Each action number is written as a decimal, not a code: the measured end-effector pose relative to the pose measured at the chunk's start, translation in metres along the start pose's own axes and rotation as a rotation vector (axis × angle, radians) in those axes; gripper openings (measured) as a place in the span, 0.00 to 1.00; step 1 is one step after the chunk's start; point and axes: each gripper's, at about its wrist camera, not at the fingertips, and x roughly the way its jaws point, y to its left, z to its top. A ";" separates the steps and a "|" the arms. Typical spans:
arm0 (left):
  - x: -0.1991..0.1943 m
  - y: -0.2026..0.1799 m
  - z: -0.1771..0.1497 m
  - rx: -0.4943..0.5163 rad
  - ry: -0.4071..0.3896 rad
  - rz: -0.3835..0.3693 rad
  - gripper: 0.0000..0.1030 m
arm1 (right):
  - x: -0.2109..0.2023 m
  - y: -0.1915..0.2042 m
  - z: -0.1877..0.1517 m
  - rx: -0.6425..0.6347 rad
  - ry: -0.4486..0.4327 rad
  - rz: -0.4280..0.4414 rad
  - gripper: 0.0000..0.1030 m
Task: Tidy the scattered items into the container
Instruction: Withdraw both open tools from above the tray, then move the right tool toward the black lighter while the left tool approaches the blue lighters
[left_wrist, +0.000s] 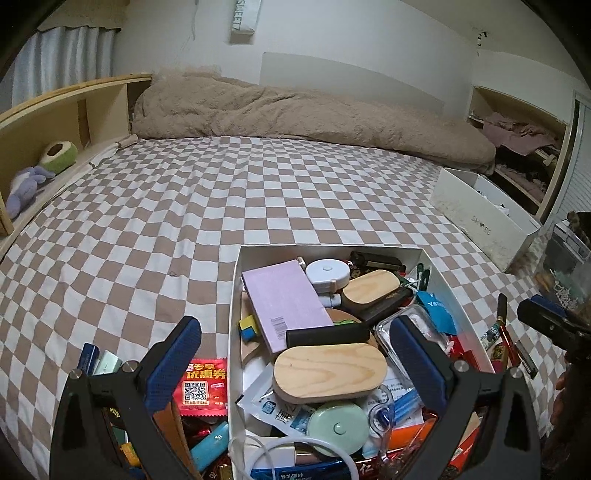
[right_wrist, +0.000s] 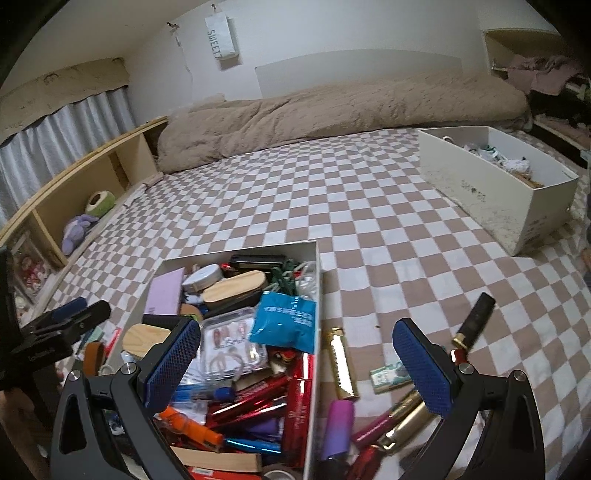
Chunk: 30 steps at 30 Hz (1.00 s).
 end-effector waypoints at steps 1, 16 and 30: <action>0.000 0.000 0.000 -0.002 -0.001 0.002 1.00 | -0.001 -0.001 -0.001 -0.002 -0.004 -0.007 1.00; 0.000 0.008 -0.005 -0.007 0.019 0.017 1.00 | -0.002 -0.015 -0.003 0.027 -0.018 -0.051 1.00; 0.003 0.020 -0.010 -0.038 0.028 0.066 1.00 | -0.001 -0.041 -0.010 0.128 0.016 -0.079 1.00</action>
